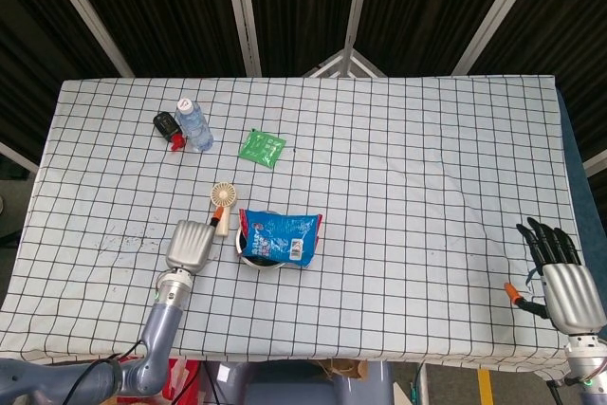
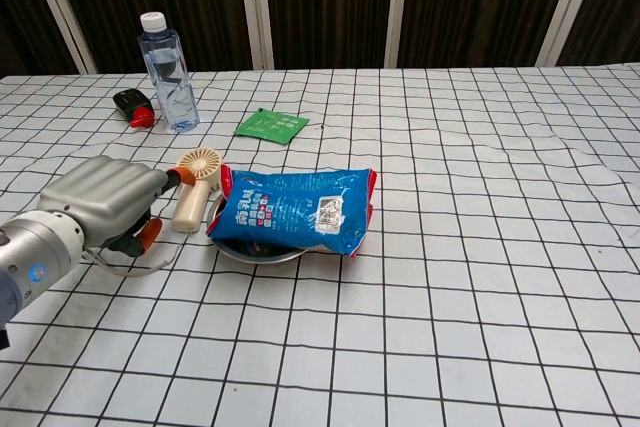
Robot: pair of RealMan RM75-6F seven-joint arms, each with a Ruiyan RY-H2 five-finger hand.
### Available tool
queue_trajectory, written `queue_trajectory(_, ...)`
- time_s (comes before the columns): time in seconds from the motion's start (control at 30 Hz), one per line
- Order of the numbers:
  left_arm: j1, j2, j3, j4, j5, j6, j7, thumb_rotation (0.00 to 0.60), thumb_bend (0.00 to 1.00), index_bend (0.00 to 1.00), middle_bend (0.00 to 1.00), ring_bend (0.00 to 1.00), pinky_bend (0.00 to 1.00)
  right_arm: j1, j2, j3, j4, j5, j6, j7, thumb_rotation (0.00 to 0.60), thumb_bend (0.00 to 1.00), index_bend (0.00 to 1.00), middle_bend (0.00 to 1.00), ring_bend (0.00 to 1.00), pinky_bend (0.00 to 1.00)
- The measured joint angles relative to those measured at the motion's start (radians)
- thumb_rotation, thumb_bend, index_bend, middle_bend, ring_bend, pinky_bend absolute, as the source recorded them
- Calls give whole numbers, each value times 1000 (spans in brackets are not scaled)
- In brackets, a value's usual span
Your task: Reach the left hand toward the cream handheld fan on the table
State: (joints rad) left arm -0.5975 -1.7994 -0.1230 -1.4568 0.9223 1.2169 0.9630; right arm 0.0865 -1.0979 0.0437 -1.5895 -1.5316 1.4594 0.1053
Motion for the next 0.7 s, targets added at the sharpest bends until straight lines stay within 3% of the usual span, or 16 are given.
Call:
queue_trajectory(0.17,5,20,-23,-40,61,39,-75,600,717,35,768,664,775,0,-1,0,0,0,1,-2,600,279,101,0,0,0)
queue_trajectory(0.3,13,55,-42,-102,131,83,-140,600,572,0,648,556,683,-1,-1,0,1,-1,3,-2,600,279,101,0,0,0)
queue_trajectory(0.5,58,161,-28,-227,243,161,-210,600,395,0,320,308,413,-1,-2,0,2,-1,4,-5,600,279,101,0,0,0)
queue_trajectory(0.63,124,262,26,-306,318,228,-270,600,292,0,90,89,160,-2,-4,1,2,-1,6,-10,600,279,101,0,0,0)
queue_trajectory(0.7,157,305,56,-331,338,257,-296,600,251,0,25,23,62,-2,-5,1,2,-1,7,-12,600,279,101,0,0,0)
